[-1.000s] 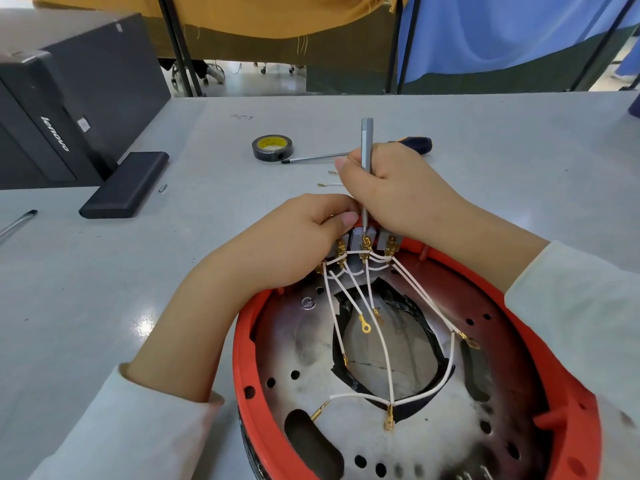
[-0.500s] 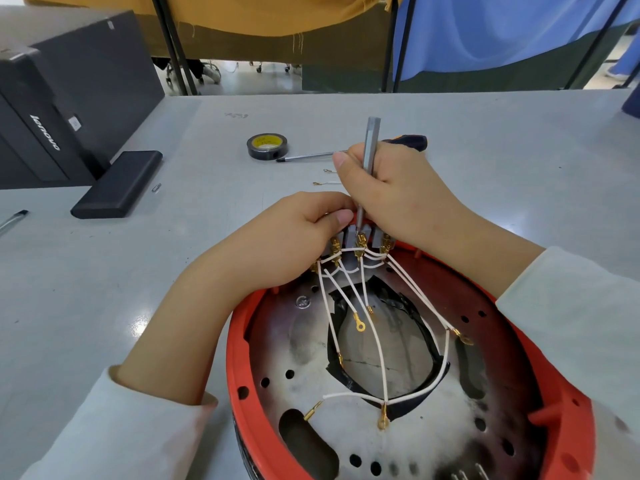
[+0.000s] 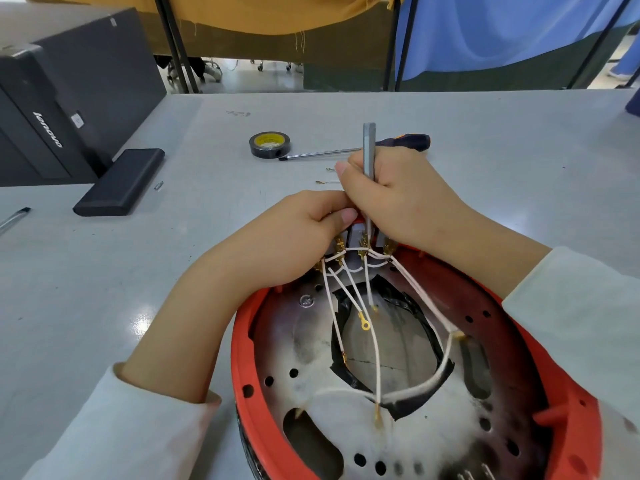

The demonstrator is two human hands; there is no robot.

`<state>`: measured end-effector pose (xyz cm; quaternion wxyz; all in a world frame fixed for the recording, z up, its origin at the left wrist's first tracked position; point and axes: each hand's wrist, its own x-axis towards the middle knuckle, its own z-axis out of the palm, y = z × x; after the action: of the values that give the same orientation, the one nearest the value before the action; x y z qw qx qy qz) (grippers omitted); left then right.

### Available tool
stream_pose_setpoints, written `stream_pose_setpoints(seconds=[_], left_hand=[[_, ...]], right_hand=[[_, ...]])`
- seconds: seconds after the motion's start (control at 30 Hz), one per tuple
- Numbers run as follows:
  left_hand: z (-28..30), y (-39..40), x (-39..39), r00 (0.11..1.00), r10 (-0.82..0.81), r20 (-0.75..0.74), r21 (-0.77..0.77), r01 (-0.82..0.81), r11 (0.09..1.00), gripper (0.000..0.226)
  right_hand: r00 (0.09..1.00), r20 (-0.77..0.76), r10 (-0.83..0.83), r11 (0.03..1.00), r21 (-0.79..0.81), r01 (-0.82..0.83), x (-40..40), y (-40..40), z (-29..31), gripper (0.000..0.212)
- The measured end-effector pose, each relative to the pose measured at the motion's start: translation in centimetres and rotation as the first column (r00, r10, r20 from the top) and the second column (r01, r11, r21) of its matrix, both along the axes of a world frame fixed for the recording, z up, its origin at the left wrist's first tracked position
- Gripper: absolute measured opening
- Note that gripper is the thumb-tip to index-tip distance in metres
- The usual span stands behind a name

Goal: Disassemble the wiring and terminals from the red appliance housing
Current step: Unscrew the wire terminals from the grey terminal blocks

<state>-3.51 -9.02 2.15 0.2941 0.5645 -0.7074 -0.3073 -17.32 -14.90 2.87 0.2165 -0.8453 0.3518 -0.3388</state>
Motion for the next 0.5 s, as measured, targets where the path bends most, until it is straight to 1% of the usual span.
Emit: stream_pose_setpoints(seconds=[0.07, 0.27, 0.37, 0.43, 0.5], left_hand=[[0.1, 0.0, 0.0, 1.000, -0.011, 0.007, -0.002, 0.011, 1.000, 0.026], [0.1, 0.1, -0.1, 1.000, -0.004, -0.014, -0.014, 0.004, 1.000, 0.027], [0.1, 0.1, 0.0, 1.000, -0.013, -0.007, 0.005, 0.013, 1.000, 0.028], [0.1, 0.1, 0.0, 1.000, -0.011, 0.004, 0.013, 0.011, 1.000, 0.027], [0.0, 0.0, 0.1, 1.000, -0.011, -0.016, 0.011, 0.011, 1.000, 0.026]], right_hand=[[0.999, 0.037, -0.016, 1.000, 0.004, 0.016, -0.1, 0.1, 0.0, 0.045], [0.990, 0.133, -0.038, 0.996, 0.084, 0.027, -0.2, -0.3, 0.3, 0.045], [0.976, 0.210, -0.055, 0.985, 0.170, 0.019, -0.4, -0.5, 0.5, 0.045], [0.973, 0.226, -0.053, 0.979, 0.205, 0.005, -0.9, -0.4, 1.1, 0.042], [0.973, 0.231, -0.022, 0.971, 0.237, -0.034, -1.7, -0.2, 1.5, 0.037]])
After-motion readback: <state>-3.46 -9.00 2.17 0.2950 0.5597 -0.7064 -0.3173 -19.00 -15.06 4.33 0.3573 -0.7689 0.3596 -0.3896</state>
